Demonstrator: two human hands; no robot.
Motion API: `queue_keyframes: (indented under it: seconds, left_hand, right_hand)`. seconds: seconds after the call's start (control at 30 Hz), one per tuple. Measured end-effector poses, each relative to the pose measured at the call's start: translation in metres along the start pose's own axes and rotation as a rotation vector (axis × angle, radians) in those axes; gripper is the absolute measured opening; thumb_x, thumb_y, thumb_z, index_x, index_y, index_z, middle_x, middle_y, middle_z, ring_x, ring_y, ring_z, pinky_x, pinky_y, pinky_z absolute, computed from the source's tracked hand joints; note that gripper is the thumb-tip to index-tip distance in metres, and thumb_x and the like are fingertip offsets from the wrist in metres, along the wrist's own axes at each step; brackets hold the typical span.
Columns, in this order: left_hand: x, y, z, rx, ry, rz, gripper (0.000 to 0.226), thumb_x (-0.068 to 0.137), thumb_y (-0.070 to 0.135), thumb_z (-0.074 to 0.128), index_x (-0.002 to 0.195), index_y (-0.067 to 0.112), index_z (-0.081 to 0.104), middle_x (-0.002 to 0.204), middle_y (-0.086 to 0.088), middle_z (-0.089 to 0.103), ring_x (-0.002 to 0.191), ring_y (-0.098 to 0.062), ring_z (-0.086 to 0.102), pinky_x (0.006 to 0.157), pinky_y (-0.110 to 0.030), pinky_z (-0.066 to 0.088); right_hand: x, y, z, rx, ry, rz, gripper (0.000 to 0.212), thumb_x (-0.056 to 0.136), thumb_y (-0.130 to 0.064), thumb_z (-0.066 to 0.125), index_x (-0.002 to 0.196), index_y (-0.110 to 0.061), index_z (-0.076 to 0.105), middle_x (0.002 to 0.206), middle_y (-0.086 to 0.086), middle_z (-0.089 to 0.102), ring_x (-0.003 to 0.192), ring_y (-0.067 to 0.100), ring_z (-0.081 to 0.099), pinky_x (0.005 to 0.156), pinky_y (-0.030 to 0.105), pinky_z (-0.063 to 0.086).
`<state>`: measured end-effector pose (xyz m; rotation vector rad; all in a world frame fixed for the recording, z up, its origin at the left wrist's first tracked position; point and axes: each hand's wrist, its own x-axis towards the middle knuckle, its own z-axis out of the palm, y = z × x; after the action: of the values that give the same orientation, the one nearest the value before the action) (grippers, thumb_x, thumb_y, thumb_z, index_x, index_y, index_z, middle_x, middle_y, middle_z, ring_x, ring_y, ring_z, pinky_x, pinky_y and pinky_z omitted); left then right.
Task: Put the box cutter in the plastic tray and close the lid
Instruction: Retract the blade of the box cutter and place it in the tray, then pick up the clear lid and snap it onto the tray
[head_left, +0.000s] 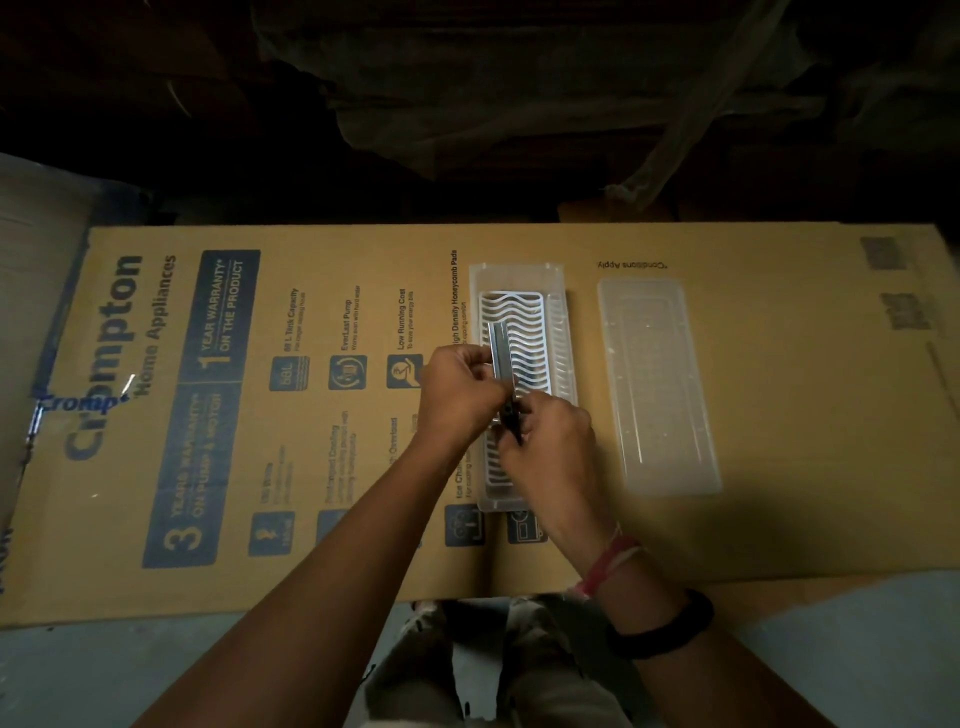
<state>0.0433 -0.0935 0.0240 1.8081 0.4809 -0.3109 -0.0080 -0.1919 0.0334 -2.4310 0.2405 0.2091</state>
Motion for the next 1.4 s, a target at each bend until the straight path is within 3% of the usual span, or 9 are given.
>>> queue_keyframes:
  seconds: [0.1, 0.2, 0.3, 0.4, 0.53, 0.83, 1.1, 1.3, 1.4]
  left_hand:
    - [0.0, 0.002, 0.005, 0.046, -0.025, 0.041, 0.024, 0.07, 0.001, 0.068, 0.082, 0.021, 0.068, 0.073, -0.005, 0.07, 0.066, -0.017, 0.067, 0.07, -0.046, 0.059]
    - [0.0, 0.001, 0.005, 0.122, 0.036, 0.125, 0.048, 0.074, 0.009, 0.068, 0.122, 0.012, 0.062, 0.092, 0.002, 0.069, 0.081, -0.008, 0.067, 0.072, -0.027, 0.057]
    - [-0.001, -0.001, -0.002, 0.142, 0.135, 0.201, 0.042, 0.078, 0.01, 0.065, 0.12, 0.01, 0.063, 0.096, -0.002, 0.069, 0.086, -0.013, 0.065, 0.076, -0.027, 0.054]
    - [0.0, -0.006, -0.009, 0.174, 0.174, 0.241, 0.033, 0.081, 0.011, 0.065, 0.114, 0.008, 0.066, 0.098, -0.002, 0.07, 0.088, -0.013, 0.065, 0.072, -0.02, 0.051]
    - [0.003, -0.013, -0.014, 0.203, 0.196, 0.26, 0.025, 0.084, 0.016, 0.066, 0.109, 0.011, 0.069, 0.095, 0.004, 0.069, 0.086, -0.008, 0.064, 0.063, -0.006, 0.04]
    - [0.004, -0.017, -0.02, 0.195, 0.193, 0.248, 0.02, 0.082, 0.016, 0.065, 0.1, 0.013, 0.072, 0.09, 0.005, 0.07, 0.086, -0.007, 0.065, 0.067, -0.021, 0.046]
    - [0.011, -0.02, -0.028, 0.196, 0.203, 0.253, 0.017, 0.082, 0.017, 0.067, 0.098, 0.013, 0.071, 0.089, -0.001, 0.07, 0.085, -0.015, 0.065, 0.079, -0.039, 0.055]
    - [0.01, -0.016, -0.02, 0.199, 0.199, 0.247, 0.016, 0.084, 0.013, 0.066, 0.099, 0.012, 0.071, 0.091, -0.004, 0.07, 0.091, -0.02, 0.065, 0.083, -0.044, 0.056]
    - [0.01, -0.014, -0.018, 0.208, 0.193, 0.25, 0.018, 0.085, 0.014, 0.066, 0.102, 0.012, 0.071, 0.096, -0.007, 0.069, 0.093, -0.024, 0.065, 0.082, -0.045, 0.055]
  right_hand:
    - [0.009, -0.004, -0.003, -0.06, -0.004, 0.015, 0.009, 0.08, -0.019, 0.068, 0.087, -0.013, 0.068, 0.083, 0.006, 0.069, 0.073, 0.022, 0.067, 0.062, 0.038, 0.059]
    - [0.022, -0.003, -0.002, -0.111, -0.011, 0.072, 0.013, 0.081, -0.017, 0.067, 0.071, -0.015, 0.058, 0.075, 0.005, 0.065, 0.068, 0.026, 0.065, 0.052, 0.034, 0.053]
    - [0.035, -0.003, 0.005, -0.138, -0.021, 0.104, 0.025, 0.084, -0.013, 0.061, 0.066, -0.021, 0.046, 0.067, -0.003, 0.054, 0.065, 0.025, 0.062, 0.046, 0.022, 0.038]
    - [0.045, -0.002, 0.013, -0.184, -0.033, 0.071, 0.008, 0.088, -0.011, 0.055, 0.084, -0.011, 0.062, 0.089, 0.011, 0.068, 0.079, 0.032, 0.066, 0.059, 0.03, 0.046]
    - [0.051, 0.002, 0.022, -0.234, -0.047, 0.037, 0.013, 0.089, -0.004, 0.05, 0.092, -0.005, 0.063, 0.096, 0.016, 0.069, 0.086, 0.036, 0.066, 0.064, 0.035, 0.047]
    - [0.042, 0.003, 0.02, -0.228, -0.04, 0.024, 0.018, 0.086, -0.012, 0.058, 0.102, -0.006, 0.061, 0.102, 0.015, 0.065, 0.091, 0.032, 0.065, 0.07, 0.035, 0.053]
    - [0.068, 0.04, -0.049, -0.24, 0.363, -0.064, 0.038, 0.083, -0.031, 0.055, 0.115, -0.011, 0.055, 0.109, 0.012, 0.059, 0.099, 0.028, 0.057, 0.075, 0.038, 0.051]
    - [0.096, 0.109, -0.058, -0.435, 0.031, 0.284, 0.088, 0.077, -0.054, 0.058, 0.148, -0.02, 0.018, 0.154, 0.025, 0.022, 0.138, 0.045, 0.025, 0.106, 0.055, 0.032]
    - [0.092, 0.129, -0.049, -0.501, -0.118, 0.385, 0.109, 0.066, -0.073, 0.057, 0.15, -0.03, 0.002, 0.158, 0.029, 0.0, 0.141, 0.053, 0.011, 0.107, 0.065, 0.026]
